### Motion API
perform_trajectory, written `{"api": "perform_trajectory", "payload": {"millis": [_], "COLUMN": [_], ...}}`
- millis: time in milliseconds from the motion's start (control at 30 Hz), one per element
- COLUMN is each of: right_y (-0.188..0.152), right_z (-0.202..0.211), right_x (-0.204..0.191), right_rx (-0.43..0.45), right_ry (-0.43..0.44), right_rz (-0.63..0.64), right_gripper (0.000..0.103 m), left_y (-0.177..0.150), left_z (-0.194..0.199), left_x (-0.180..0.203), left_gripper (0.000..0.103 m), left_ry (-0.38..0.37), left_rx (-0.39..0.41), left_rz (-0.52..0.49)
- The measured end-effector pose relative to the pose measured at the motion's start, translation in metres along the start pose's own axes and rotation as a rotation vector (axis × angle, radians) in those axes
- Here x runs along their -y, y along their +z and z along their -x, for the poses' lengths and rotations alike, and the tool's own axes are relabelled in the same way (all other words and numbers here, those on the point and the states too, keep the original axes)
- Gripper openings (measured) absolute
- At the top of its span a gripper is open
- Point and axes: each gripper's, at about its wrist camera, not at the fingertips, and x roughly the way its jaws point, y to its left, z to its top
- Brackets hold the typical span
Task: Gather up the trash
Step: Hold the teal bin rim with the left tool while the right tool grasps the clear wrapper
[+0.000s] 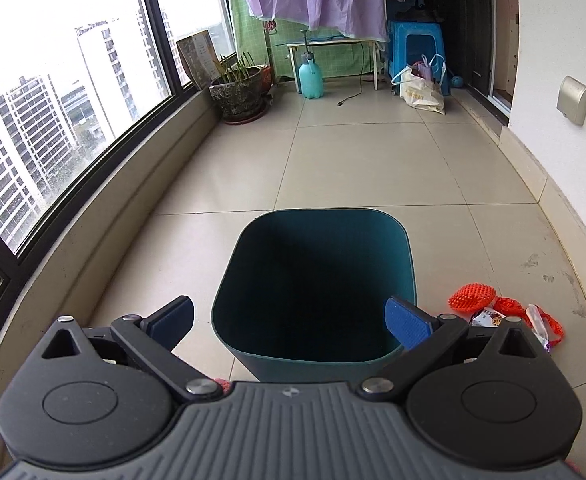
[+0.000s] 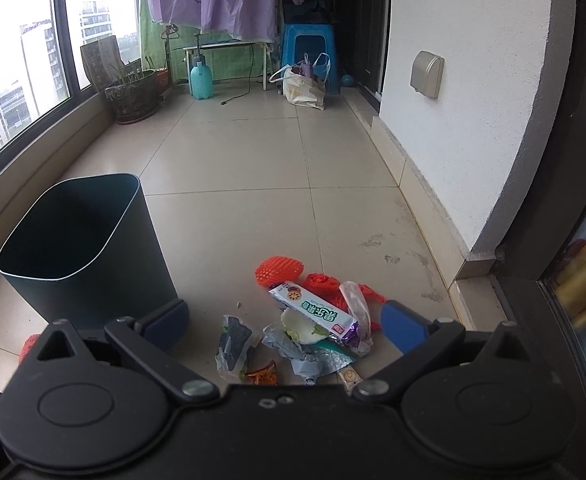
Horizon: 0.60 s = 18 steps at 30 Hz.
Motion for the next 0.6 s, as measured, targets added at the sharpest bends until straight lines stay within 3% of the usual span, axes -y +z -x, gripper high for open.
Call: {"api": "perform_trajectory", "payload": {"millis": [300, 600], "right_y": [0.035, 0.042], "right_z": [-0.054, -0.109], "right_x": [-0.026, -0.043], "right_rx": [0.013, -0.04], "right_ry": [-0.042, -0.05], "right_rz": [0.118, 0.186], "right_gripper": [0.102, 0.102], "left_y": [0.01, 0.006], "left_z": [-0.062, -0.133], "left_x": [-0.046, -0.068], "left_gripper": [0.103, 0.103], "left_ry": [0.041, 0.091], "left_rx": [-0.067, -0.185], "left_rz": [0.067, 0.07]}}
